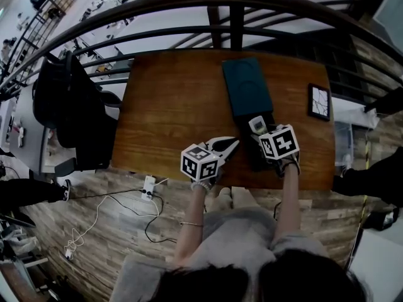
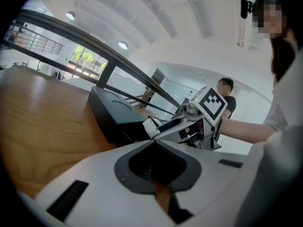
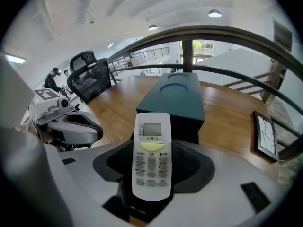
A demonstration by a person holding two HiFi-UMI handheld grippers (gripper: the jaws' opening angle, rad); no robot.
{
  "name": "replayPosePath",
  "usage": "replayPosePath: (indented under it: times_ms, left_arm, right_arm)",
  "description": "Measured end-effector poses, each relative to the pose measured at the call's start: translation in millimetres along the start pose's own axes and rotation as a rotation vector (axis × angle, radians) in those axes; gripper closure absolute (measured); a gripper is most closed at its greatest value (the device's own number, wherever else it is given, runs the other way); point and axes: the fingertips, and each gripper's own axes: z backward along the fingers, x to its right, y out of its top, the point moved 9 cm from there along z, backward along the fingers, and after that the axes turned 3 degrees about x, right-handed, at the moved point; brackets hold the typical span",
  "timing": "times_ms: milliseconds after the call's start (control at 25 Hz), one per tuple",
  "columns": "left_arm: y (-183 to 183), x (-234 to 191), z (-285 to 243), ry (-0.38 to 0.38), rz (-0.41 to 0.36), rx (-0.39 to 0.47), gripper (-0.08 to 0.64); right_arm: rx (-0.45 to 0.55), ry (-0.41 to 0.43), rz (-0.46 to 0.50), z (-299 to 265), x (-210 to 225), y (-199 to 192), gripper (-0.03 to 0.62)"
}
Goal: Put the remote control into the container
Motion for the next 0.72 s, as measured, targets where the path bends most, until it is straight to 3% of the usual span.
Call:
replayPosePath:
  times_ms: [360, 720]
  left_arm:
    - [-17, -4, -5, -0.003, 0.058, -0.03, 0.555]
    - [-19, -5, -6, 0.004, 0.069, -0.037, 0.555]
  right_arm:
    - [-0.095, -0.04, -0.001, -17, 5, -8, 0.347]
    - [-0.152, -0.06, 0.03, -28, 6, -13, 0.347]
